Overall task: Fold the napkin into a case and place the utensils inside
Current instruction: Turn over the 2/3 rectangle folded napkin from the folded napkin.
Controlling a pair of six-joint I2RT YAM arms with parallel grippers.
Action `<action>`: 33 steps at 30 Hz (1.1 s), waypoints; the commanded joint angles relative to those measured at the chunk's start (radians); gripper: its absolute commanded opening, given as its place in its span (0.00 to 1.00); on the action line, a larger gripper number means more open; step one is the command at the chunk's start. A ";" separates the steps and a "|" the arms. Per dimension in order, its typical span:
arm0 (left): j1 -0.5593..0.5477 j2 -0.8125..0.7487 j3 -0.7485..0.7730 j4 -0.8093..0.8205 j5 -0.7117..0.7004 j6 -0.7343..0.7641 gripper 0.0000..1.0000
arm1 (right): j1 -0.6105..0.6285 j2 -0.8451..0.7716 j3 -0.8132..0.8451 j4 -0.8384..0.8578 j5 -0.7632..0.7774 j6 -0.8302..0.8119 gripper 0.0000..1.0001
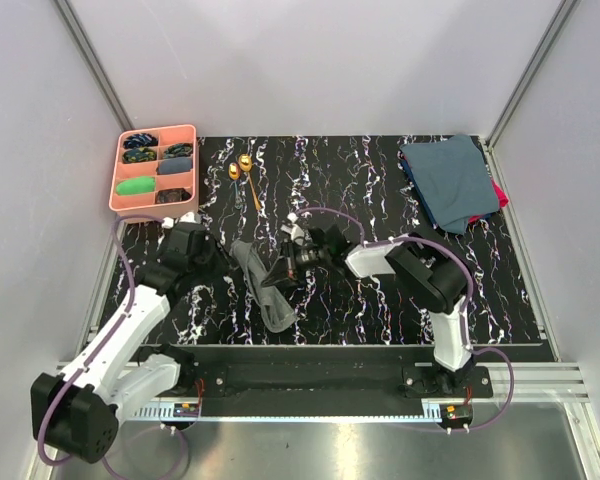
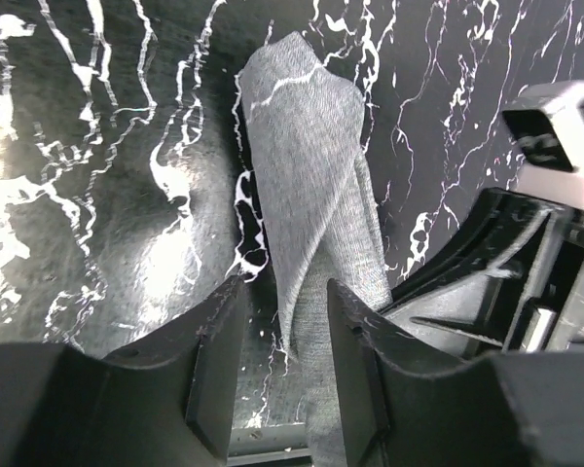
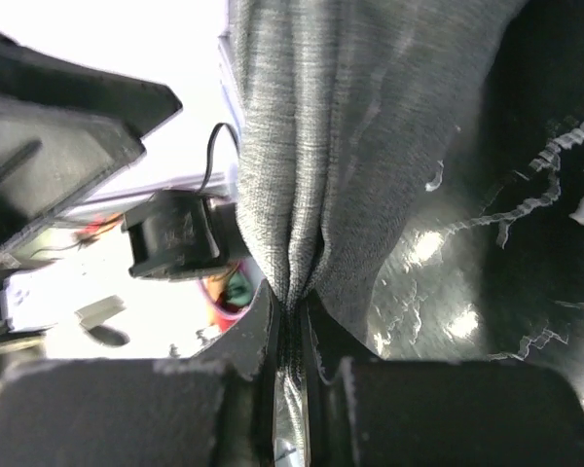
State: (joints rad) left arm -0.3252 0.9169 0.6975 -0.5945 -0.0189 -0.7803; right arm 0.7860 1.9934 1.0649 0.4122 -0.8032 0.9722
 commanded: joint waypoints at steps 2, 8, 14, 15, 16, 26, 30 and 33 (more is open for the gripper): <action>0.005 0.054 -0.003 0.133 0.069 0.029 0.41 | -0.068 0.036 -0.121 0.534 -0.165 0.215 0.06; 0.003 0.134 -0.015 0.200 0.076 0.032 0.38 | -0.117 0.116 -0.220 0.731 -0.198 0.324 0.13; 0.000 0.266 -0.016 0.338 0.161 0.042 0.31 | -0.154 0.160 -0.276 0.734 -0.205 0.307 0.27; -0.002 0.305 -0.012 0.355 0.172 0.038 0.30 | -0.159 0.165 -0.289 0.743 -0.205 0.307 0.28; -0.002 0.325 -0.001 0.375 0.186 0.036 0.28 | -0.163 0.168 -0.295 0.744 -0.203 0.307 0.30; -0.090 0.490 0.069 0.490 0.229 0.010 0.25 | -0.228 0.052 -0.313 0.368 -0.151 0.050 0.52; -0.109 0.534 0.092 0.507 0.240 0.006 0.25 | -0.263 -0.066 -0.238 -0.146 -0.050 -0.192 0.67; -0.115 0.560 0.111 0.515 0.244 0.010 0.25 | -0.264 -0.171 -0.102 -0.599 0.189 -0.467 0.74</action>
State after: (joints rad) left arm -0.4328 1.4525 0.7498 -0.1532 0.1974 -0.7670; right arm 0.5385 1.9614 0.8108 0.4572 -0.8928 0.8776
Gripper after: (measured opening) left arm 0.255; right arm 0.708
